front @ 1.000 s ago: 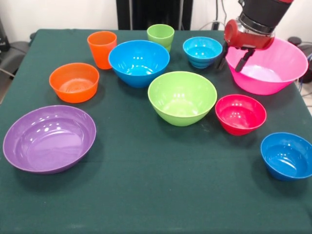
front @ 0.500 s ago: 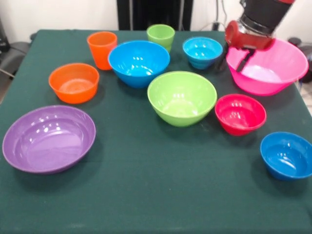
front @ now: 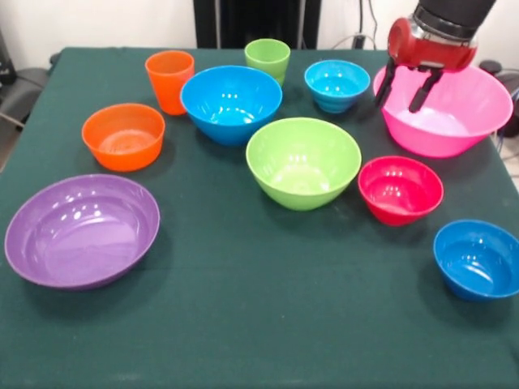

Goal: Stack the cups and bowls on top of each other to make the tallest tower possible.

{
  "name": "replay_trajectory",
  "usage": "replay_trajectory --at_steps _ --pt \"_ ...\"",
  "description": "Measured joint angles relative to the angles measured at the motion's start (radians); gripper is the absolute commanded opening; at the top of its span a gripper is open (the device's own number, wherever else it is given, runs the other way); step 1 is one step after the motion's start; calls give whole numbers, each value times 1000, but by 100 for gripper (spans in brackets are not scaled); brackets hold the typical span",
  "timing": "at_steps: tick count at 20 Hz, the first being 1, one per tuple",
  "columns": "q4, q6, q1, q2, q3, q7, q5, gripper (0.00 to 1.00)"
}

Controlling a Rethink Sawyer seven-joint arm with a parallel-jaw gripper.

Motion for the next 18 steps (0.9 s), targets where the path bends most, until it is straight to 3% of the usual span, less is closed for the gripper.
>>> replay_trajectory --at_steps 18 --pt "1 8 -16 -72 14 0 36 100"
